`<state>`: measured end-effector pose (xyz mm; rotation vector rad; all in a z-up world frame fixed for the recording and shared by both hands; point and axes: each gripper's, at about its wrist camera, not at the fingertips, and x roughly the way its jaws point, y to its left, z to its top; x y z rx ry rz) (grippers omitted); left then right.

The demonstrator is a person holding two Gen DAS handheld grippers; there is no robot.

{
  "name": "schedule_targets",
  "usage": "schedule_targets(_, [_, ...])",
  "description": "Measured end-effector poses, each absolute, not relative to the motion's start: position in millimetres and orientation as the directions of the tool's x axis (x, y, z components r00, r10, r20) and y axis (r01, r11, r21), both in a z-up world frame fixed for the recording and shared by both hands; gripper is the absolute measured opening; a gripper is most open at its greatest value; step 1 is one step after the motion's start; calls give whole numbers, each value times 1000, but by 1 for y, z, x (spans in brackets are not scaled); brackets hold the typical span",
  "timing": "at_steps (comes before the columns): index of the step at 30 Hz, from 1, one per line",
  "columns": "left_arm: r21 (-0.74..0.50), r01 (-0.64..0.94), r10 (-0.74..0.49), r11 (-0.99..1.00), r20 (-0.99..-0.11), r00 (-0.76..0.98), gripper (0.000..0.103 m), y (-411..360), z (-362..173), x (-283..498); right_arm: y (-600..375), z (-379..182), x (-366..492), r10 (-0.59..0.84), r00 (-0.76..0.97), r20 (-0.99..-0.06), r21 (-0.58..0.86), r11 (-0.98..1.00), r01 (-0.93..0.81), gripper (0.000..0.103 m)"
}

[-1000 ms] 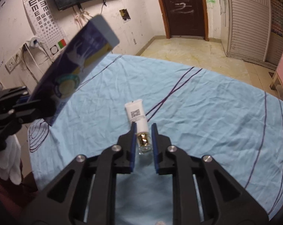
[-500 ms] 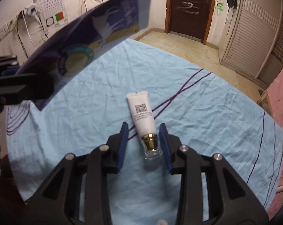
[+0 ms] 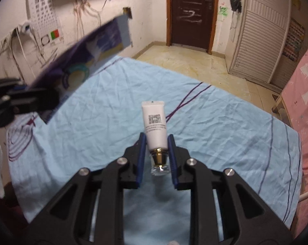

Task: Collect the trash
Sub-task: 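Carry the box and tube over the bucket and open both tools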

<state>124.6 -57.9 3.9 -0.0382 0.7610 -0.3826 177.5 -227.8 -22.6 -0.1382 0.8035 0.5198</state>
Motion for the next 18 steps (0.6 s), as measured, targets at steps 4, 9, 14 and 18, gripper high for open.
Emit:
schedule_targets(4, [-168,339,-362,925,-657,661,5,-71,9,126,-257,-7,166,398,632,-664,108,889,-446,20])
schedule_targets(9, [-153,373,-377,915,-653,657,5,-99,14,127,-302,10,149,371,711,-597,139,921,-363,20])
schedule_targets(14, [-138,422,-402,896,-654,640,5,-135,16,130,-345,17,129,317,768,-556,153,948,-280,20])
schedule_targets(18, [-129,468,-429,874,-657,620,5,-167,15,133,-374,22,114,275,803,-529,172,961,-216,20])
